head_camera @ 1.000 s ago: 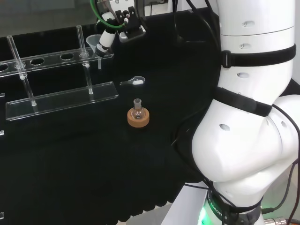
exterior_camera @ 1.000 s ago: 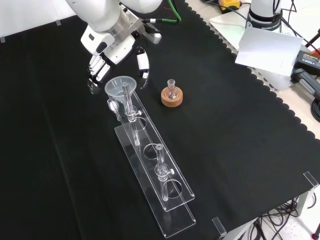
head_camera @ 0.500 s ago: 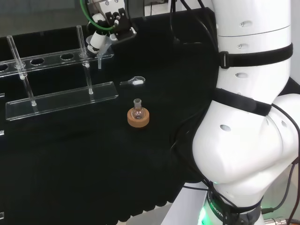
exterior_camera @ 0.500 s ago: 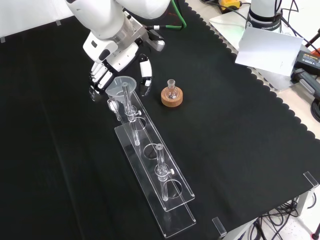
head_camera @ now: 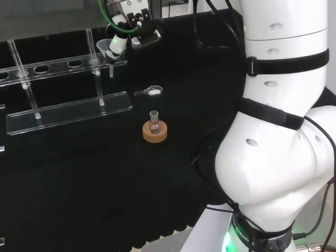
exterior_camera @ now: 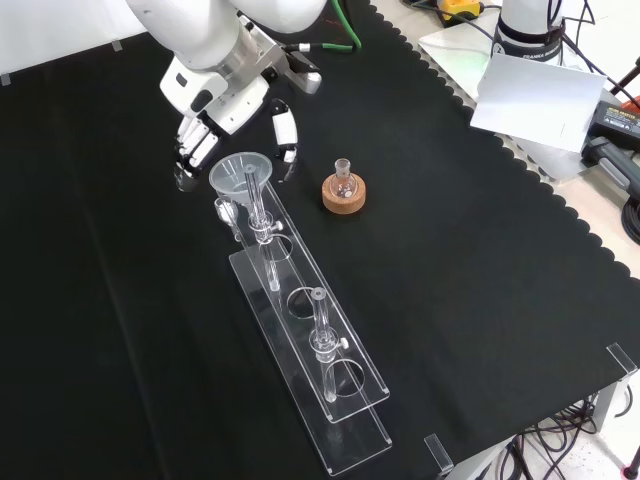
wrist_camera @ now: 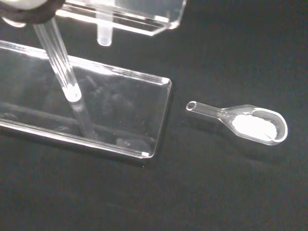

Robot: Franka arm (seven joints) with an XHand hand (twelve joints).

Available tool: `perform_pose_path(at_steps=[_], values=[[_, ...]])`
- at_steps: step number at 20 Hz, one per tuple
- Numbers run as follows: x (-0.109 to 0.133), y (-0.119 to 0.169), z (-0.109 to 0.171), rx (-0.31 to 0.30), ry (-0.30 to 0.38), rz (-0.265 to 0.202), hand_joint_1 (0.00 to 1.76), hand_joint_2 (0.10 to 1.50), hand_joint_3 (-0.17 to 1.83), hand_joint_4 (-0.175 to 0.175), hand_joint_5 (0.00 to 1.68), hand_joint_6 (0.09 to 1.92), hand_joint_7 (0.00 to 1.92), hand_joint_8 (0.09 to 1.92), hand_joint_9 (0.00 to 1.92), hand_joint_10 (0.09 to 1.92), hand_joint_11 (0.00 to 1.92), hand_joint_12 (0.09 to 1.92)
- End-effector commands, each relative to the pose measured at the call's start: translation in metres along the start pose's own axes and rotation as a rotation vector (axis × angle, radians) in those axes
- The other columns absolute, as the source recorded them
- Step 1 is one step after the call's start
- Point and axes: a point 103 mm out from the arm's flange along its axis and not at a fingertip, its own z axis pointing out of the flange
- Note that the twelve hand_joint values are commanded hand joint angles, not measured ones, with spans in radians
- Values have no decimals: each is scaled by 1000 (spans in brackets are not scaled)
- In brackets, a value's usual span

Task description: Pick up the funnel from the transparent funnel stand.

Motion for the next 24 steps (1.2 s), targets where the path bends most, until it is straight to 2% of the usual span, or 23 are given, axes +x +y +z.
perform_pose_path(at_steps=[1,4,8,10,13,16,18,20,22,24], values=[[8,1,0,-14,-18,-2,663,605,528,-45,235,87,123,744,439,725,406,1375],[28,6,0,-26,-15,-15,663,618,534,-57,288,87,276,740,572,658,438,1353],[31,9,3,-22,-4,-34,663,631,536,-63,323,87,378,743,640,632,458,1344],[32,9,3,-29,-17,-30,664,633,536,-64,328,87,388,743,648,630,461,1342],[36,6,-2,-95,-61,-7,671,643,536,-66,382,87,471,737,695,611,488,1320],[34,-3,-10,-201,-140,34,735,688,539,-61,564,99,697,703,866,541,631,1246],[36,-10,-20,-274,-185,61,799,723,534,-63,685,215,823,667,1012,442,773,1155],[36,-18,-31,-320,-226,59,852,753,534,-68,747,388,900,647,1135,339,918,1051],[35,-26,-46,-328,-245,64,885,772,540,-73,774,516,943,641,1215,268,1029,959],[32,-35,-63,-310,-249,74,900,779,546,-74,783,581,960,641,1254,229,1084,911]])
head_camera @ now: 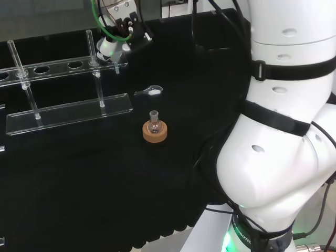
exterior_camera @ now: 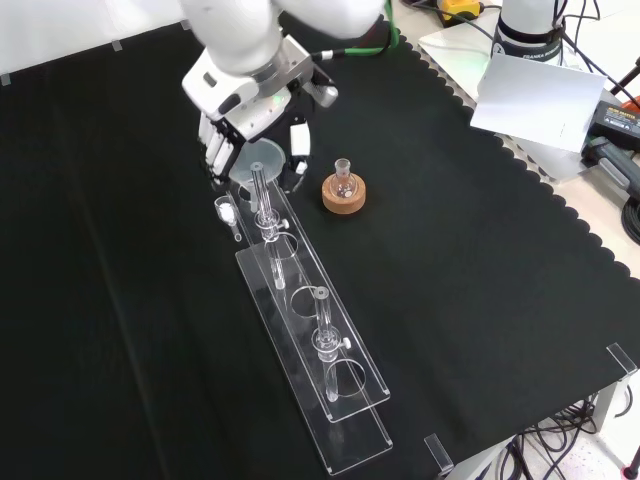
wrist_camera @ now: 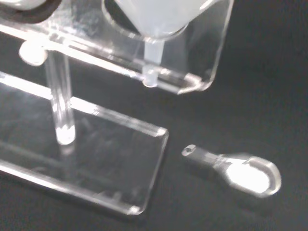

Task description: Pick up the funnel from the transparent funnel stand.

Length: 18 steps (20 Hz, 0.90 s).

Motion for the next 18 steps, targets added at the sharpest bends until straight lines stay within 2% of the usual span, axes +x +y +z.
perform_pose_path(at_steps=[1,6,11,13,14,16,18], values=[[-11,-20,-65,-118,-110,38,903,780,548,-73,788,602,963,642,1266,216,1098,897],[-23,-46,-99,-88,-147,79,902,772,549,-58,840,645,965,642,1286,197,1108,880],[-21,-76,-119,-67,-165,126,893,766,554,-55,826,648,947,636,1292,190,1090,878],[-29,-91,-122,-77,-141,171,890,761,567,-53,819,662,940,640,1298,176,1079,894],[-30,-98,-125,-84,-128,176,889,759,571,-53,817,667,938,641,1299,171,1076,898],[-28,-116,-130,-112,-110,136,887,757,575,-53,816,672,936,643,1302,166,1074,903],[-23,-128,-129,-97,-138,147,886,756,577,-53,816,675,935,644,1303,162,1072,904]])
